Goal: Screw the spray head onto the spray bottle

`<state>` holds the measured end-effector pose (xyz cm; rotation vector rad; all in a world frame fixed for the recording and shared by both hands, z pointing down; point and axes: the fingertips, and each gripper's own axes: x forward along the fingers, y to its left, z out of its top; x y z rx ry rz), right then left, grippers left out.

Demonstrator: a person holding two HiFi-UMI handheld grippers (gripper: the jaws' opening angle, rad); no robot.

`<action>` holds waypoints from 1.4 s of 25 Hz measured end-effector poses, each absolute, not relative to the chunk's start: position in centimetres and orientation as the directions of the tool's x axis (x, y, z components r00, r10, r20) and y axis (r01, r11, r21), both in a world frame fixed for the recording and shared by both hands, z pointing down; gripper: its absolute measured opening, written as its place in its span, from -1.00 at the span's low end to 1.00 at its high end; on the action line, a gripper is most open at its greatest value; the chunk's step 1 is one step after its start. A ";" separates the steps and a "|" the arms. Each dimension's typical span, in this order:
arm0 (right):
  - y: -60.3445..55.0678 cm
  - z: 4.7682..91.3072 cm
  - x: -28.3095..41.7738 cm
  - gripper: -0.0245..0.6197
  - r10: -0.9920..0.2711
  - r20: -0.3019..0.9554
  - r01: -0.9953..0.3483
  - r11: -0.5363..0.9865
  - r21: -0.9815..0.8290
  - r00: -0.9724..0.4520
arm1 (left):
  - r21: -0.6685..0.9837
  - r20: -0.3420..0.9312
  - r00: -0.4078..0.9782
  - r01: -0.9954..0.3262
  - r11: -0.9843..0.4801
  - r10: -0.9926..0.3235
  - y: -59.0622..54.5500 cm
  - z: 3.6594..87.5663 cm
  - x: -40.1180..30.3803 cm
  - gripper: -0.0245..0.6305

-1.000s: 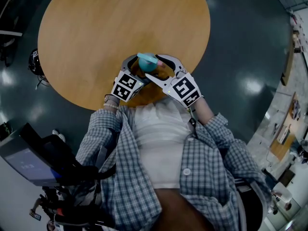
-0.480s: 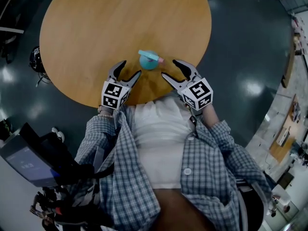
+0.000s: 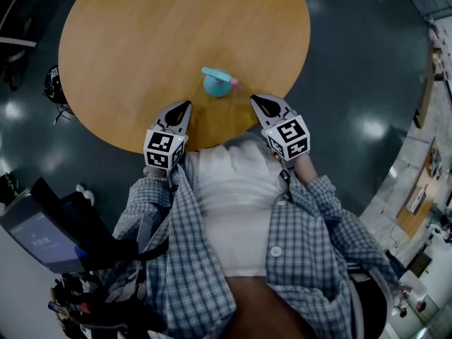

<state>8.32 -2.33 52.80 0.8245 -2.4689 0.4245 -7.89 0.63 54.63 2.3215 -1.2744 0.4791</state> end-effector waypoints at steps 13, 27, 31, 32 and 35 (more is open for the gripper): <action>-1.7 52.9 8.5 -0.94 -0.482 0.559 -0.627 0.774 -0.090 -0.675 | 0.228 0.497 0.519 -0.851 -0.472 -0.695 0.6 54.6 -7.8 -0.91; -1.7 53.2 8.3 -0.94 -0.459 0.567 -0.612 0.784 -0.103 -0.684 | 0.216 0.505 0.528 -0.843 -0.493 -0.682 0.6 54.7 -7.0 -0.91; -1.6 52.8 8.2 -0.94 -0.462 0.556 -0.604 0.792 -0.094 -0.691 | 0.219 0.506 0.528 -0.844 -0.490 -0.683 0.6 54.7 -7.0 -0.91; -1.6 52.8 8.1 -0.94 -0.461 0.555 -0.602 0.793 -0.092 -0.692 | 0.220 0.505 0.527 -0.844 -0.489 -0.684 0.6 54.8 -7.0 -0.91; -1.6 52.9 8.0 -0.94 -0.456 0.556 -0.597 0.797 -0.091 -0.694 | 0.218 0.501 0.527 -0.844 -0.489 -0.686 0.6 54.7 -7.1 -0.91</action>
